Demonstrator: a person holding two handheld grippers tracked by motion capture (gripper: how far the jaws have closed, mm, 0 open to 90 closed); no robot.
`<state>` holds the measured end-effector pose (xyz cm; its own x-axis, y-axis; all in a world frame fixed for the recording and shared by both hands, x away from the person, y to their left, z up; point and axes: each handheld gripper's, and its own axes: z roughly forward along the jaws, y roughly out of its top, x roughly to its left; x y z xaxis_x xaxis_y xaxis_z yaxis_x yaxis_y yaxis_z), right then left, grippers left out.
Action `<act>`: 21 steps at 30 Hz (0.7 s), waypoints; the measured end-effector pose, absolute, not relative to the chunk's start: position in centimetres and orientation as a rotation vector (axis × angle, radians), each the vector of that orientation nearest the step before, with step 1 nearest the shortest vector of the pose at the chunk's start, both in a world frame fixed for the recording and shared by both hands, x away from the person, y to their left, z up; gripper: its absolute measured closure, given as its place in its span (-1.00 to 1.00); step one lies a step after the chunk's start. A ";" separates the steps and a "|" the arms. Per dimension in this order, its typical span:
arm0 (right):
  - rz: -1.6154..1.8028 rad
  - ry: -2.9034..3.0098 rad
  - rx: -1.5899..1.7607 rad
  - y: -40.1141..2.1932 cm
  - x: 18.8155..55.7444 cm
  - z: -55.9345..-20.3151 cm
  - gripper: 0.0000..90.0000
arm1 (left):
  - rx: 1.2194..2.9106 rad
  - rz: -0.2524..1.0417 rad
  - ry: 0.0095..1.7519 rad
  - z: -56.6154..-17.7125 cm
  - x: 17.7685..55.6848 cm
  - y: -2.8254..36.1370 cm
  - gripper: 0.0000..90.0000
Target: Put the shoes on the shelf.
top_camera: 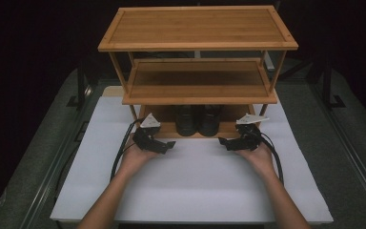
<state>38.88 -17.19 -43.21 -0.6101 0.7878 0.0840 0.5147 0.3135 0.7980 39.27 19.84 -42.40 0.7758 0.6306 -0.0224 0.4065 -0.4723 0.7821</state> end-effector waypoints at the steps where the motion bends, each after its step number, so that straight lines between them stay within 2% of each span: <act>1: 1.195 2.261 1.168 -17.5 38.6 -43.2 -0.85 | 2.134 0.341 0.772 -42.4 38.8 20.3 -0.80; 11: 1.112 2.236 1.213 -21.8 32.7 -43.5 -0.85 | 2.187 0.380 0.840 -43.0 32.8 26.6 -0.80; 21: 1.077 2.212 1.259 -26.0 27.5 -44.2 -0.85 | 2.213 0.423 0.901 -43.7 28.0 31.1 -0.80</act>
